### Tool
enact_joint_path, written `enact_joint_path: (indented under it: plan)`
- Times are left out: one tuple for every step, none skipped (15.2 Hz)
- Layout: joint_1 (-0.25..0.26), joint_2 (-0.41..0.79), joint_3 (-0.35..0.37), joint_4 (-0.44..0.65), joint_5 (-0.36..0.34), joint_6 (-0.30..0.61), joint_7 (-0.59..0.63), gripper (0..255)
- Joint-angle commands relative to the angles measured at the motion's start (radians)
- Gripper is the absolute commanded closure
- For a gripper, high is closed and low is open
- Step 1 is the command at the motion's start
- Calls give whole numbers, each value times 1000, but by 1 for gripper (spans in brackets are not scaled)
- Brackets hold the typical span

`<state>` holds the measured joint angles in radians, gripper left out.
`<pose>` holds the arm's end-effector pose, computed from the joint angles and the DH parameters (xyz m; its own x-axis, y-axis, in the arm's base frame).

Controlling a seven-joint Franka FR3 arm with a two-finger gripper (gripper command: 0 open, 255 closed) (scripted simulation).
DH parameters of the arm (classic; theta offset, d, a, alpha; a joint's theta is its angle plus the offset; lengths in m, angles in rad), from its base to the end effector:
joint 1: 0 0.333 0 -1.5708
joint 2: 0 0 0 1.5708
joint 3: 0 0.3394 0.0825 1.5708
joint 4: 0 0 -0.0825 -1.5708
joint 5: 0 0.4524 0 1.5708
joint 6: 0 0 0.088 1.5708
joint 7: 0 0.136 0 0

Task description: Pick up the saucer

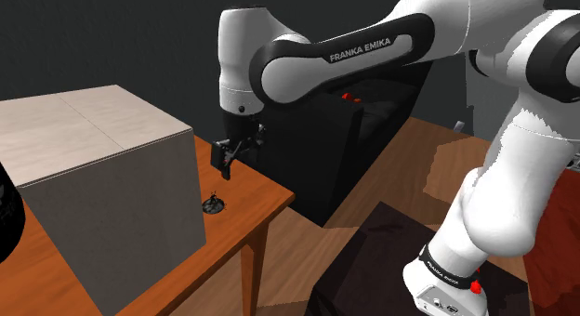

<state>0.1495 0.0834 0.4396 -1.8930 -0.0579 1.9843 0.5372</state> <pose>0.5433 0.3516 0.4314 0.9971 0.0731 0.0229 0.0730 -0.9973 0.0072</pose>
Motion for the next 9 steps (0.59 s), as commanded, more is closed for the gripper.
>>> enact_joint_path:
  plan:
    - [23, 77, 13, 57, -32, 6, 43, 0]
    - [36, 116, 17, 90, -48, 4, 62, 0]
    - [51, 155, 20, 125, -63, 0, 81, 0]
    - [67, 195, 21, 162, -79, -4, 98, 0]
    - [83, 235, 22, 200, -94, -10, 115, 0]
    - [92, 253, 22, 218, -100, -12, 122, 0]
    - [92, 256, 20, 209, -102, -1, 123, 0]
    - [93, 260, 19, 201, -105, 11, 125, 0]
    - [93, 264, 18, 193, -107, 23, 126, 0]
